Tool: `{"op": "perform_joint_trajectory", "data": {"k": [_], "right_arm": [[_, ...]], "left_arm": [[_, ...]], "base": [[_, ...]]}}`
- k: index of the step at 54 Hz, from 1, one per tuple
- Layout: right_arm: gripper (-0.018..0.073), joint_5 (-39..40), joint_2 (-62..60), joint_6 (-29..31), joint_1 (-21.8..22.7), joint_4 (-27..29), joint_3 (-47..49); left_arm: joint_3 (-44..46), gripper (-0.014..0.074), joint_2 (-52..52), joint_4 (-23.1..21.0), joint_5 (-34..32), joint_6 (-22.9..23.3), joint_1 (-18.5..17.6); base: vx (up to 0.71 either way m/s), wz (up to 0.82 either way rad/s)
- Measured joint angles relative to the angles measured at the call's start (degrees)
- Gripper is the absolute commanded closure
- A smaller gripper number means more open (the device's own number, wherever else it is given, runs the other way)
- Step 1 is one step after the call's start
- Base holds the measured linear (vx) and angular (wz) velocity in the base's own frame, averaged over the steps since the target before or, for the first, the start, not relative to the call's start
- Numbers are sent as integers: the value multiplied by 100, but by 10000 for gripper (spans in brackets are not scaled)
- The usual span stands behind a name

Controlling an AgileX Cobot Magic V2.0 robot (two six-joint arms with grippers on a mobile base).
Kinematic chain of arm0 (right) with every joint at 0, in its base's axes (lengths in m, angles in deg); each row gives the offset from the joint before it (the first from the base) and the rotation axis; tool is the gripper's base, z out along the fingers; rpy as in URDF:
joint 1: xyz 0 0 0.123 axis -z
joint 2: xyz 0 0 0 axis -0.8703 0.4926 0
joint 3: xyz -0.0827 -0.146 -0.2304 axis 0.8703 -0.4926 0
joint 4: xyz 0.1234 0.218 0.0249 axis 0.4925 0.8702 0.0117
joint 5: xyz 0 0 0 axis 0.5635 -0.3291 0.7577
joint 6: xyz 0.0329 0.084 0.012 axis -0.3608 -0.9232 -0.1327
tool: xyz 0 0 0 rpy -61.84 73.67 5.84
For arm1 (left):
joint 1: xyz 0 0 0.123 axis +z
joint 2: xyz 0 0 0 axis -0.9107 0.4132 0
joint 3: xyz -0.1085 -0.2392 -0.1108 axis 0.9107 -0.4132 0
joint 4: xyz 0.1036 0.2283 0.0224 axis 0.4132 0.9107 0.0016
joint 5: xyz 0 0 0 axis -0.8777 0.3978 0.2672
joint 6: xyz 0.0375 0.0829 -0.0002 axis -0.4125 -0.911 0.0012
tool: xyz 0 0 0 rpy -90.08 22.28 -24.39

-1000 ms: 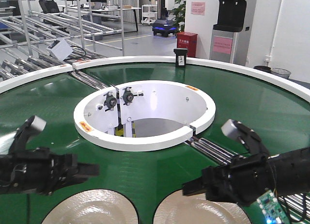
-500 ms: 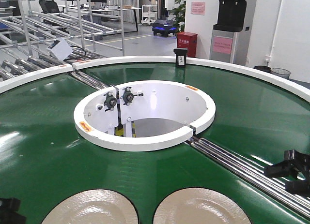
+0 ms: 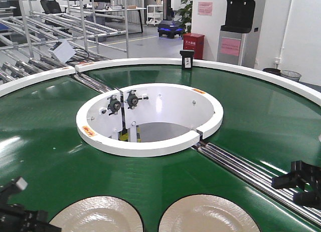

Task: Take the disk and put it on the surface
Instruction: 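Lower both grippers to the rims of two cream plates on the conveyor, then close both grippers on the plate rims and lift the plates upright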

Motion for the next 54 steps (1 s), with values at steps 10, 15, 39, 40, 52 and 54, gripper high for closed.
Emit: {"op": "perform_joint_trajectory", "data": {"k": [10,15,39,40,52,54], "right_arm": [[66,13,18,5,0,50,0],[66,13,18,5,0,55,0],[66,-39,495,-13,-6,-264,28],[66,-48,558,-13,-11,-264,28],[74,122,1205,4,-583,-264,28],[73,156,1275,4,-703,-264,28]], "left_arm": [[0,436,271,-366,114,-275,-223],[49,607,280,-634,312,-280,-223],[606,603,-3,-1178,1123,-270,281],[661,603,-48,-1241,1174,-239,331],[1192,602,-536,-1751,1445,339,647],[1227,602,-564,-1757,1472,379,654]], "base": [[0,0],[0,0],[0,0],[0,0],[0,0],[0,0]]}}
